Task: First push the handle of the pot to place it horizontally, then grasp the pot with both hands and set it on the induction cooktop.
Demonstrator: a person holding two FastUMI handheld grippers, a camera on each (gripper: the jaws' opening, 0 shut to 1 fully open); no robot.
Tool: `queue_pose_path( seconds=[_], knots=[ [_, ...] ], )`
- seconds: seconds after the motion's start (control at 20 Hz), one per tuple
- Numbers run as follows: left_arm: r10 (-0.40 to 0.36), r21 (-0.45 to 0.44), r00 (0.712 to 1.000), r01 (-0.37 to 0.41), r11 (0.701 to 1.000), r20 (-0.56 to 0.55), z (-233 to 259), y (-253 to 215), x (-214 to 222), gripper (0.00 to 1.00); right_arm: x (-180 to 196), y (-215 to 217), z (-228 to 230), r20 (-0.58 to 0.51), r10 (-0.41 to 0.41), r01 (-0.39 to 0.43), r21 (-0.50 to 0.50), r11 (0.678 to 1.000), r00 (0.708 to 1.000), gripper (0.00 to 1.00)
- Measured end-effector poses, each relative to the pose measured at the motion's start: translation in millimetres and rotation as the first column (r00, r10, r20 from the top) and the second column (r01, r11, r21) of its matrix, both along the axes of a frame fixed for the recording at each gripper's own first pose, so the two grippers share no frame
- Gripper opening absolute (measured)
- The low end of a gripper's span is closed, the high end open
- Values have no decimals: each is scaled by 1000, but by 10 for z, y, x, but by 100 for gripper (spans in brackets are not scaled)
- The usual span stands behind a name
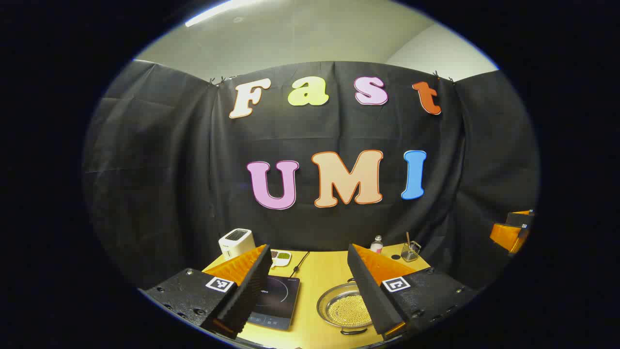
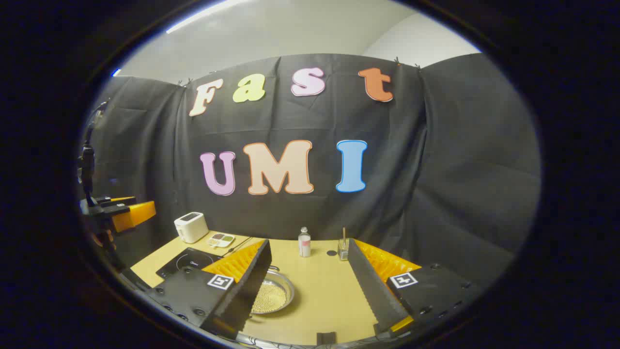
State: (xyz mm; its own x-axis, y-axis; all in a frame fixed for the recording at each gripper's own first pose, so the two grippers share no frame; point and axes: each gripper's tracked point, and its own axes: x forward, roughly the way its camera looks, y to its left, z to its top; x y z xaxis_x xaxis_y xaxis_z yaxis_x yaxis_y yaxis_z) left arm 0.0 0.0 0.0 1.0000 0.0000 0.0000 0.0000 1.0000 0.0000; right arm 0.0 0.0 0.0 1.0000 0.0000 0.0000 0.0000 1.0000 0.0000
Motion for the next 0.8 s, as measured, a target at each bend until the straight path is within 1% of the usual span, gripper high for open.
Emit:
queue_pose_path(
  seconds=[0.15, 0.2, 0.25, 0.3, 0.35, 0.4, 0.45, 0.5, 0.55, 0.6, 0.65, 0.7, 0.75, 0.8],
  knots=[
    [-8, 4, 1000, 8, 1000, 3, -9, 169, 14, 95, -41, 160, 18, 7, -30, 30, 0, 1000, 1000, 98],
    [-11, 17, 1000, 11, 1000, 1, -21, 235, 10, 92, -56, 230, 19, 7, -38, 38, 5, 999, 999, 97],
    [-20, 30, 1000, 20, 999, 3, -21, 277, 30, 95, -74, 312, 12, 3, -43, 43, 11, 999, 999, 97],
    [-29, 37, 1000, 28, 999, 5, -36, 314, 37, 95, -89, 383, -10, -4, -51, 51, 17, 999, 999, 98],
    [-39, 38, 999, 39, 999, 4, -61, 343, 48, 92, -100, 446, -42, -11, -63, 63, 21, 998, 998, 98],
    [-53, 34, 999, 53, 998, 3, -92, 365, 56, 92, -113, 501, -63, -16, -75, 76, 21, 997, 997, 97],
    [-66, 28, 998, 66, 997, -1, -124, 392, 57, 93, -121, 563, -100, -24, -86, 87, 20, 996, 996, 100],
    [-78, 22, 997, 78, 997, 2, -143, 431, 60, 92, -131, 631, -133, -33, -95, 96, 18, 995, 995, 97],
    [-80, 20, 997, 80, 997, 2, -172, 484, 60, 95, -148, 699, -176, -41, -104, 105, 17, 994, 994, 98],
    [-80, 23, 997, 80, 997, 2, -208, 553, 58, 95, -158, 769, -216, -49, -110, 111, 19, 994, 993, 97],
    [-80, 25, 997, 79, 997, 2, -235, 604, 57, 92, -174, 831, -263, -58, -113, 114, 20, 993, 992, 98],
    [-80, 27, 997, 80, 996, -1, -273, 657, 54, 95, -198, 904, -313, -68, -115, 117, 21, 993, 991, 97],
    [-78, 26, 997, 78, 997, -3, -307, 712, 48, 95, -213, 958, -355, -74, -119, 121, 21, 992, 990, 98],
    [-79, 23, 997, 79, 997, -4, -334, 766, 44, 92, -226, 1014, -392, -80, -123, 125, 20, 992, 989, 100]
  ],
)
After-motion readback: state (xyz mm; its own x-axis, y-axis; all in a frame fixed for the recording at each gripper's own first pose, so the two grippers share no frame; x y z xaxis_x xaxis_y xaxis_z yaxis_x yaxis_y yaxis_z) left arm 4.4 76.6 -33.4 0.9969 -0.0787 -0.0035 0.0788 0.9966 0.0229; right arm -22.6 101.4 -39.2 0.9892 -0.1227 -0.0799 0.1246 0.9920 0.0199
